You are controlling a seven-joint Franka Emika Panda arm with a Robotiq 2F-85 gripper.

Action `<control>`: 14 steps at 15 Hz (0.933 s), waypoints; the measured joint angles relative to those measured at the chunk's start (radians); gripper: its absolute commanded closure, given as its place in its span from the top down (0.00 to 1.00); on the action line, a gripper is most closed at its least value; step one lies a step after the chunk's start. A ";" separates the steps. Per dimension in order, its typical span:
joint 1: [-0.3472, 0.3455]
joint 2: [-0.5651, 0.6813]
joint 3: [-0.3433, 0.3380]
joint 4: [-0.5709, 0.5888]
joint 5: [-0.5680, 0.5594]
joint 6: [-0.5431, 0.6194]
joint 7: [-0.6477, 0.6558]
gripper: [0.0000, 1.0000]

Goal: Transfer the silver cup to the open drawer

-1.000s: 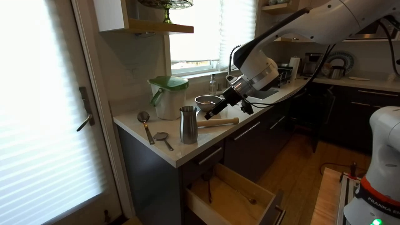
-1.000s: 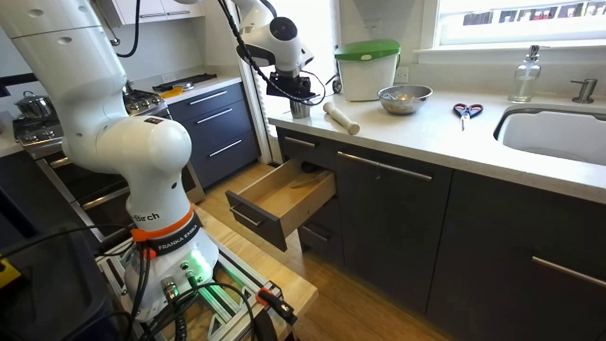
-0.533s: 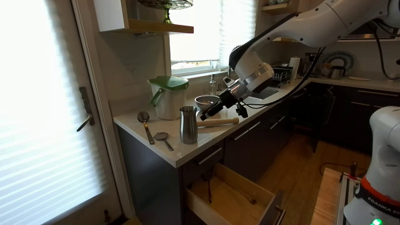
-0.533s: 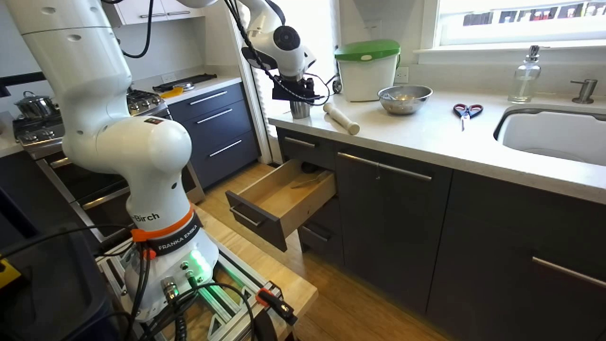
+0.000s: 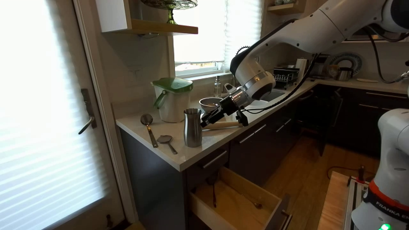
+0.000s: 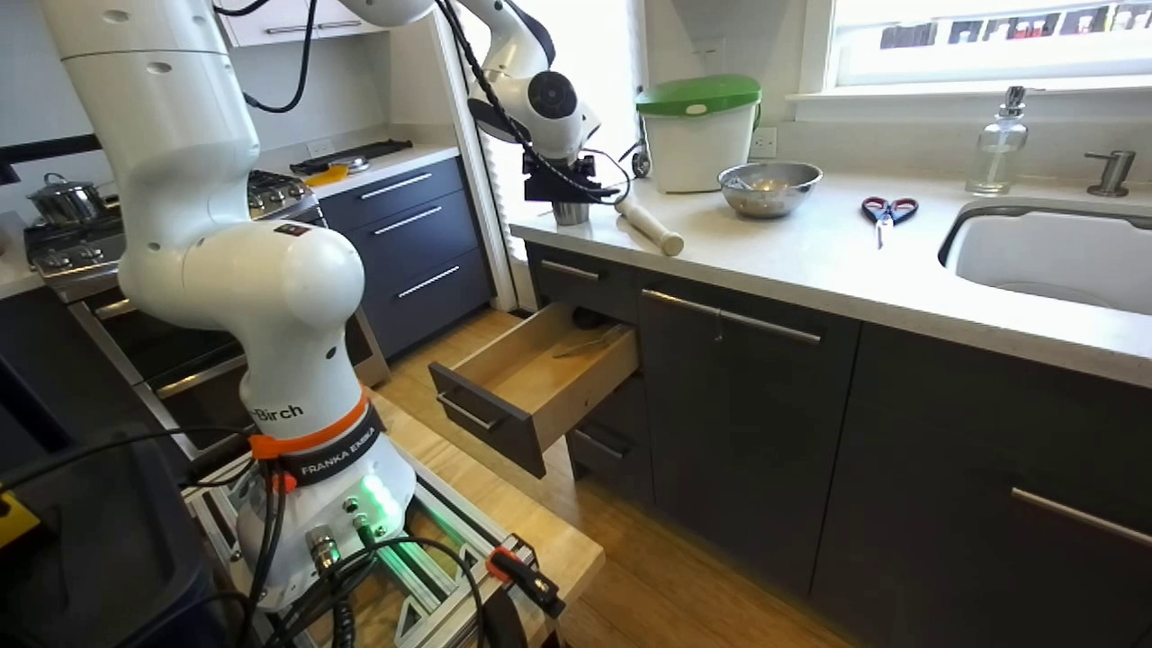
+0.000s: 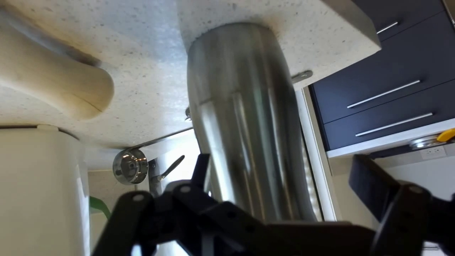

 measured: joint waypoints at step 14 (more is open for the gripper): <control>-0.242 0.062 0.228 0.071 0.159 -0.061 -0.230 1.00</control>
